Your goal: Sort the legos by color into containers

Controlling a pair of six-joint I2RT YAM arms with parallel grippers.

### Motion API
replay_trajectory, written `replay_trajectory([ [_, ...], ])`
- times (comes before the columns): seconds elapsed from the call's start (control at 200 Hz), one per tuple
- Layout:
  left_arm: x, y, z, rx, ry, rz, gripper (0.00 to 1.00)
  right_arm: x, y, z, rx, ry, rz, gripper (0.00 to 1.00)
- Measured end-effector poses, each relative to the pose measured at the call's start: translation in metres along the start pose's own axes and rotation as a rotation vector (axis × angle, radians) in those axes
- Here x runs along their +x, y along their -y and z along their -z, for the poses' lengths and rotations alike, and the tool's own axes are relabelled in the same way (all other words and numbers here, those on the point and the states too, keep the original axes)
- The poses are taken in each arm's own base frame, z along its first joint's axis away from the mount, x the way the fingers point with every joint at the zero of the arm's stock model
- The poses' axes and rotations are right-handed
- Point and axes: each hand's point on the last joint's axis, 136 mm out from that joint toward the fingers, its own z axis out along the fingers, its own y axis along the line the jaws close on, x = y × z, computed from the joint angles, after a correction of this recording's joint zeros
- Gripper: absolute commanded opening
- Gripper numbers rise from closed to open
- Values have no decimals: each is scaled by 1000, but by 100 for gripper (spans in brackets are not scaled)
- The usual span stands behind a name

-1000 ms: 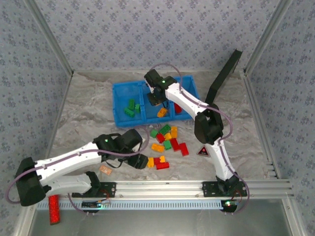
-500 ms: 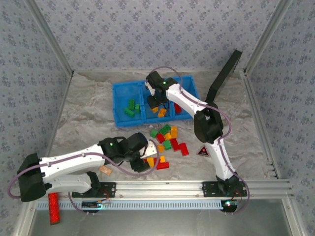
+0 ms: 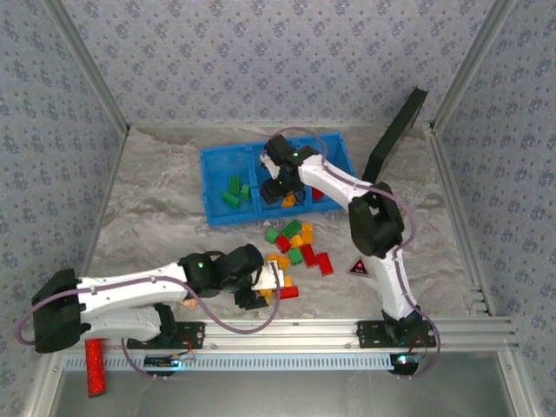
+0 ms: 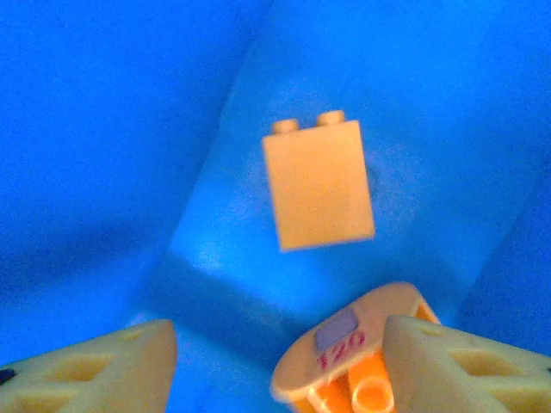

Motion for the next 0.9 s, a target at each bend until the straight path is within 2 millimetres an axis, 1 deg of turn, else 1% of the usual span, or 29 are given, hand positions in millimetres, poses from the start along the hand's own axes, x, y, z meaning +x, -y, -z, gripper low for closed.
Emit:
replay_trajectory([
  [0.06, 6, 2, -5, 4, -13, -7, 80, -2, -3, 24, -11, 43, 4, 71],
  [0.095, 8, 2, -8, 5, -19, -11, 80, -4, -6, 41, -14, 78, 7, 73],
  [0.175, 9, 2, -12, 5, -28, -15, 80, -7, -10, 85, -19, 174, 11, 74],
  [0.265, 9, 2, -18, 2, -33, -18, 80, -6, -20, 132, -33, 277, 25, 75],
  [0.315, 9, 2, -22, 4, -38, -18, 80, -3, -25, 153, -38, 323, 33, 75],
  [0.35, 10, 2, -25, 5, -44, -18, 80, 0, -28, 164, -41, 347, 39, 75],
  [0.405, 12, 3, -29, 9, -54, -19, 80, 8, -33, 179, -44, 373, 46, 75],
  [0.495, 17, 4, -36, 16, -84, -19, 80, 24, -35, 193, -38, 387, 54, 75],
  [0.585, 23, 4, -42, 15, -116, -21, 80, 47, -35, 207, -12, 399, 67, 74],
  [0.635, 25, 4, -46, 15, -134, -21, 79, 61, -40, 218, -9, 417, 84, 73],
  [0.69, 24, 2, -49, 13, -150, -22, 78, 77, -48, 237, -16, 450, 110, 72],
  [0.765, 20, 0, -53, 10, -162, -23, 76, 96, -58, 271, -47, 526, 136, 71],
  [0.815, 18, -2, -56, 8, -169, -22, 73, 104, -58, 296, -56, 588, 131, 70],
  [0.85, 17, -2, -58, 7, -175, -21, 71, 108, -56, 309, -56, 623, 122, 70],
  [0.9, 15, -3, -59, 5, -184, -23, 64, 115, -53, 322, -49, 651, 108, 70],
])
